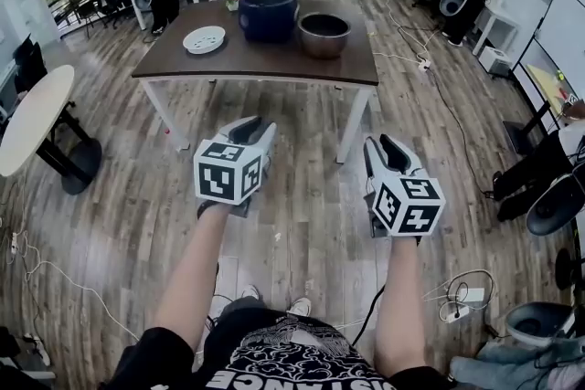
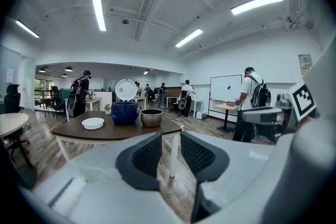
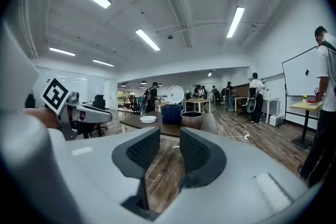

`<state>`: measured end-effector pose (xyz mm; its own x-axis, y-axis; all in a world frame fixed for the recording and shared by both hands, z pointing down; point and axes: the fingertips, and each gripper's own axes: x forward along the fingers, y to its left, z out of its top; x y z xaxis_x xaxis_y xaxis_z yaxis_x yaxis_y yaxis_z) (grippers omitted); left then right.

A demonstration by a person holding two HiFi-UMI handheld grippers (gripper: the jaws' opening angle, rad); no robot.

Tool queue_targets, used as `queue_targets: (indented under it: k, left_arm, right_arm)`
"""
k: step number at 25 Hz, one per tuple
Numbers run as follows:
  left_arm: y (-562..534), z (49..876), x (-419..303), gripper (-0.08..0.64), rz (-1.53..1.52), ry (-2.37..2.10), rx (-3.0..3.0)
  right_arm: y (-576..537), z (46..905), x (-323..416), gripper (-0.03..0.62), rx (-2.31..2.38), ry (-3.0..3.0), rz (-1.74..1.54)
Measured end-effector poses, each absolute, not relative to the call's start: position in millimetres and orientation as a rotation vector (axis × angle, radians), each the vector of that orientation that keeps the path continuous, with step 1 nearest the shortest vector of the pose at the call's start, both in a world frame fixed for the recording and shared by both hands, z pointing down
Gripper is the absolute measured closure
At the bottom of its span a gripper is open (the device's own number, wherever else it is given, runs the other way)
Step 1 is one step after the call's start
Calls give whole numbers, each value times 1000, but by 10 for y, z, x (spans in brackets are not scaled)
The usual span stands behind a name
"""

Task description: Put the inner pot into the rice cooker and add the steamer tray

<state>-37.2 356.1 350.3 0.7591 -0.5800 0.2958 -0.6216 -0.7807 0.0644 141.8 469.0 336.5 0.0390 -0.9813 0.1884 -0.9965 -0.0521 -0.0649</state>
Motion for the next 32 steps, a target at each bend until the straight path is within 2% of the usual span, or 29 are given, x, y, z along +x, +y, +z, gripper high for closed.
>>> queue_targets:
  k: [6, 9, 13, 16, 23, 32]
  left_arm:
    - [3535, 3486, -314, 361, 371, -988, 2775]
    - [3487, 3483, -337, 328, 365, -1011, 2758]
    - [3398, 3547, -320, 281, 377, -1019, 2736]
    - [3319, 3573, -276, 246, 370, -1043, 2733]
    - [3013, 3589, -131, 183, 366, -1059, 2725]
    - [2328, 3650, 30, 163, 327, -1048, 2710]
  right_arm:
    - [4634, 3415, 1474, 413, 2173, -2144, 308]
    - [4573, 3450, 1471, 373, 2140, -2159, 326]
    - [4466, 3468, 1510, 351, 2113, -2179, 323]
    - [4377, 3513, 1571, 300, 2101, -2197, 339]
    - [4102, 3557, 1720, 268, 2086, -2202, 347]
    - [3491, 3621, 1926, 244, 2122, -2166, 362]
